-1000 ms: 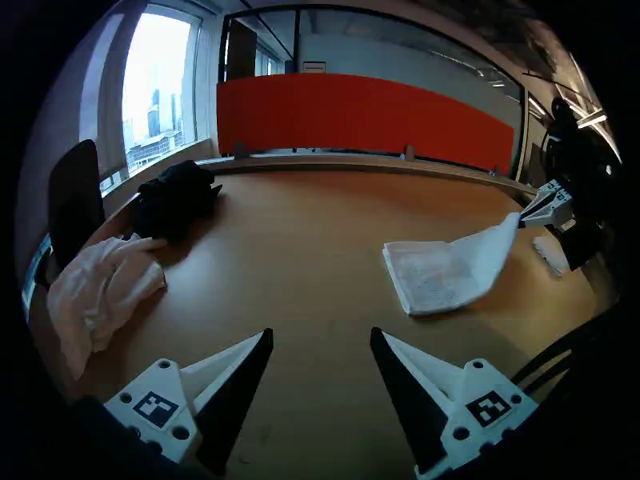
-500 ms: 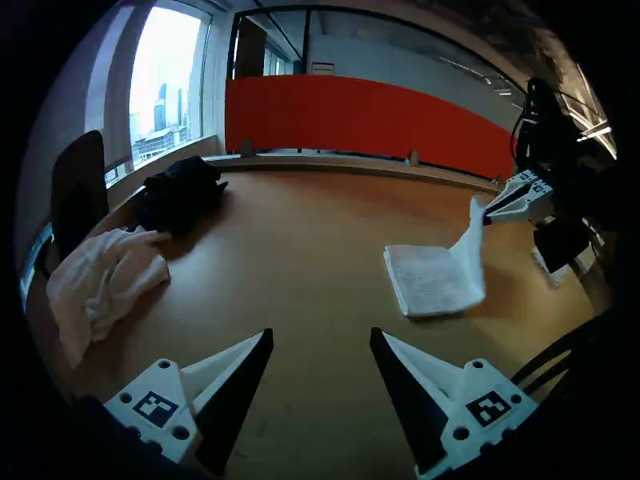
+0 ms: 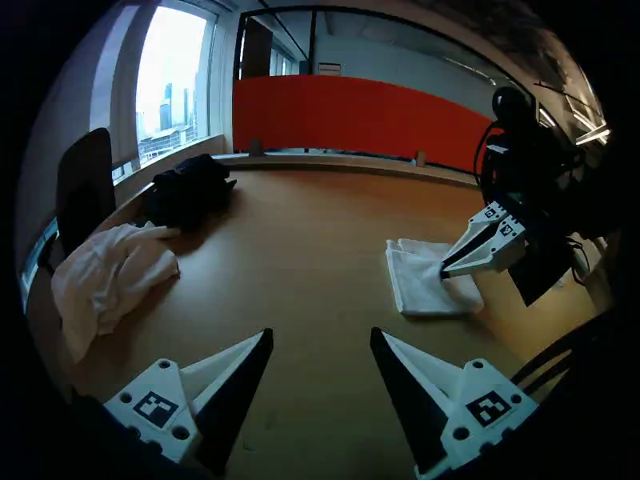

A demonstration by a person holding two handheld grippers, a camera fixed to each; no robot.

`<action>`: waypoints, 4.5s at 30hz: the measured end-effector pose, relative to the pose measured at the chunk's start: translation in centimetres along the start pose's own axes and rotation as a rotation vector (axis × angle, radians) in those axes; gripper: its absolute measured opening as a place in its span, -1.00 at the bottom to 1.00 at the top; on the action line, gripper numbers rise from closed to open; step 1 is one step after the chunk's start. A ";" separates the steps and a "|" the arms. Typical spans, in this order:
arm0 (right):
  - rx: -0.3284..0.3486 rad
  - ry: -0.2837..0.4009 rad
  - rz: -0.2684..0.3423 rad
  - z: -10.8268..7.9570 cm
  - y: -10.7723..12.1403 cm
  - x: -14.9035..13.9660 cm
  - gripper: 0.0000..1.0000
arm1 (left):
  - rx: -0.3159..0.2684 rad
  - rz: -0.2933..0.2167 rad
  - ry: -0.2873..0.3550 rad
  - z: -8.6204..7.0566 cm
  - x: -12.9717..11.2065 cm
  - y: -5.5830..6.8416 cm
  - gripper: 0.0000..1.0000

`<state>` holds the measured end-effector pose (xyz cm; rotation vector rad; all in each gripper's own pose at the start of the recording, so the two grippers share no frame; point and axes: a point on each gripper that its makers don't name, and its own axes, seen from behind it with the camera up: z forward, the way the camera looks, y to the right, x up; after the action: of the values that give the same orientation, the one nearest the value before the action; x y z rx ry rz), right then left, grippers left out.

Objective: Fold towel

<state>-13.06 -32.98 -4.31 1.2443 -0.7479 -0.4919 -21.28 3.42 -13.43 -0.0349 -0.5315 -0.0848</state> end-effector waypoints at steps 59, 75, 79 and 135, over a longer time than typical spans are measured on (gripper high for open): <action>-0.120 0.009 0.099 -2.7 -0.4 -3.4 0.64 | -0.014 0.018 -0.013 0.5 -0.2 0.4 0.79; -0.193 -0.032 0.176 -3.8 -1.4 -7.4 0.64 | -0.025 0.026 -0.014 0.6 -0.2 0.8 0.80; -0.202 -0.046 0.198 -3.8 -1.6 -8.5 0.64 | -0.027 0.026 -0.015 0.7 -0.2 0.9 0.79; -0.311 0.019 0.277 -6.2 1.7 -5.3 -0.93 | -0.037 0.021 -0.011 1.0 0.3 0.6 0.79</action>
<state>-12.18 -24.70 -4.83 0.8395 -0.7806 -0.3527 -21.49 4.06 -12.44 -0.0770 -0.5408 -0.0734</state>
